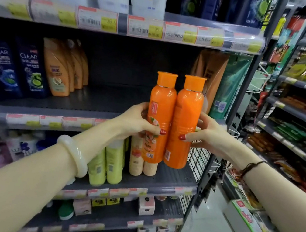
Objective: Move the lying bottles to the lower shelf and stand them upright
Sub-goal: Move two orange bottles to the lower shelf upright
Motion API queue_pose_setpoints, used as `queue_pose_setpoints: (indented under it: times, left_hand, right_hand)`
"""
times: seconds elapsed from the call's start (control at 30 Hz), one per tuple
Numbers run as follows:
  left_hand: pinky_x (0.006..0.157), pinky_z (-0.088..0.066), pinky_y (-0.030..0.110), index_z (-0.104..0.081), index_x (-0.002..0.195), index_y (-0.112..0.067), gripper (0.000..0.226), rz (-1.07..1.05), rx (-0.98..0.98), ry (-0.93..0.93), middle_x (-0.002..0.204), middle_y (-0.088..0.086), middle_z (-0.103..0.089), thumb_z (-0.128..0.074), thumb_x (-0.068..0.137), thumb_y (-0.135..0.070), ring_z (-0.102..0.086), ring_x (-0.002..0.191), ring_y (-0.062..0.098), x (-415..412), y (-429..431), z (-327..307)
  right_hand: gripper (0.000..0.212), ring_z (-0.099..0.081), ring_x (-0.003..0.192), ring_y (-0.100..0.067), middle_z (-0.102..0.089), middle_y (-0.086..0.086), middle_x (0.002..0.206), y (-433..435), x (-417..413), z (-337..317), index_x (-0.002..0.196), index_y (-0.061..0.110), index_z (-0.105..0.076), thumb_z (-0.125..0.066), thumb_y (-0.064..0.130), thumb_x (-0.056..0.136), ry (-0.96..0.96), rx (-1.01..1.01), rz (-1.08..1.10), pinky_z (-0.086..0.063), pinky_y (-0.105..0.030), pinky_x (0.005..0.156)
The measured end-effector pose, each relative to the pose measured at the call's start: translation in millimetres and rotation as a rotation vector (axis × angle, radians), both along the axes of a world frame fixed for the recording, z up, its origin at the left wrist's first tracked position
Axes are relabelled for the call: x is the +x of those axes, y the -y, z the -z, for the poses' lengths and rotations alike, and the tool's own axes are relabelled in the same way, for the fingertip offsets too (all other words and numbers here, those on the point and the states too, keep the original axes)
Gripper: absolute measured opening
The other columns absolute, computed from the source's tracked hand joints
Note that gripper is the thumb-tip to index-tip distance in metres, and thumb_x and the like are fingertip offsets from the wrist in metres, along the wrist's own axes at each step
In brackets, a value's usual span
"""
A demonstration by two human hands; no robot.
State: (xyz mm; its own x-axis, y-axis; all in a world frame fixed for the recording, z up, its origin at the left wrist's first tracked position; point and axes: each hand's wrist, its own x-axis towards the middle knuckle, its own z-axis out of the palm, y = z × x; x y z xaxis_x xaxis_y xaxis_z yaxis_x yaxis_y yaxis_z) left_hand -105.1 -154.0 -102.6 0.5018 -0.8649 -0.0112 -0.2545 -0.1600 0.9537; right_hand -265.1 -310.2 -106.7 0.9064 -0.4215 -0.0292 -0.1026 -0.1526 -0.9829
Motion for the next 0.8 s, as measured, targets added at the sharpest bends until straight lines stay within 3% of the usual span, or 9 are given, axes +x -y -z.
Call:
queue_pose_setpoints:
  times: [0.1, 0.27, 0.37, 0.63, 0.8]
  left_hand:
    - [0.093, -0.053, 0.043, -0.049, 0.123, -0.023, 0.069, 0.018, 0.009, 0.113, 0.117, 0.003, -0.067, -0.083, 0.065, -0.007, -0.064, 0.107, 0.019, -1.9, 0.0, 10.8]
    - [0.096, -0.051, 0.043, -0.046, 0.125, -0.026, 0.076, 0.031, 0.056, 0.22, 0.119, 0.001, -0.064, -0.084, 0.062, -0.009, -0.062, 0.11, 0.02, -15.0, 5.7, 23.6]
    - [0.096, -0.051, 0.041, -0.043, 0.132, -0.024, 0.084, 0.028, 0.091, 0.265, 0.119, -0.002, -0.061, -0.085, 0.061, -0.011, -0.06, 0.11, 0.019, -22.8, 10.1, 34.1]
    - [0.094, -0.047, 0.034, -0.045, 0.131, -0.022, 0.08, -0.018, 0.091, 0.154, 0.124, 0.0, -0.061, -0.084, 0.063, -0.006, -0.057, 0.117, 0.019, -40.0, 33.0, 88.4]
    - [0.098, -0.048, 0.04, -0.043, 0.113, -0.029, 0.068, -0.065, 0.13, 0.126, 0.118, 0.001, -0.062, -0.083, 0.064, -0.005, -0.059, 0.114, 0.022, -43.4, 49.1, 122.7]
  right_hand:
    - [0.068, -0.062, 0.111, -0.026, -0.061, -0.002, 0.119, 1.5, -3.5, 13.3, 0.114, 0.036, -0.048, -0.074, -0.009, 0.07, -0.029, -0.046, 0.025, -0.051, -0.053, 0.094]
    - [0.071, -0.067, 0.105, -0.027, -0.063, -0.01, 0.119, 6.4, -15.1, 40.6, 0.125, 0.019, -0.047, -0.074, -0.013, 0.068, -0.061, -0.087, 0.04, -0.058, -0.044, 0.082]
    - [0.071, -0.069, 0.102, -0.028, -0.064, -0.013, 0.119, 13.6, -20.1, 53.5, 0.126, 0.017, -0.048, -0.073, -0.016, 0.068, -0.051, -0.06, 0.038, -0.058, -0.043, 0.081]
    - [0.067, -0.065, 0.101, -0.016, -0.062, -0.004, 0.117, 37.3, -30.5, 80.7, 0.116, 0.03, -0.05, -0.075, -0.011, 0.068, -0.096, -0.158, 0.026, -0.057, -0.026, 0.074]
    - [0.07, -0.062, 0.101, -0.01, -0.061, 0.001, 0.116, 49.6, -30.1, 112.9, 0.12, 0.028, -0.047, -0.077, -0.007, 0.068, -0.138, -0.179, 0.04, -0.053, -0.02, 0.073]
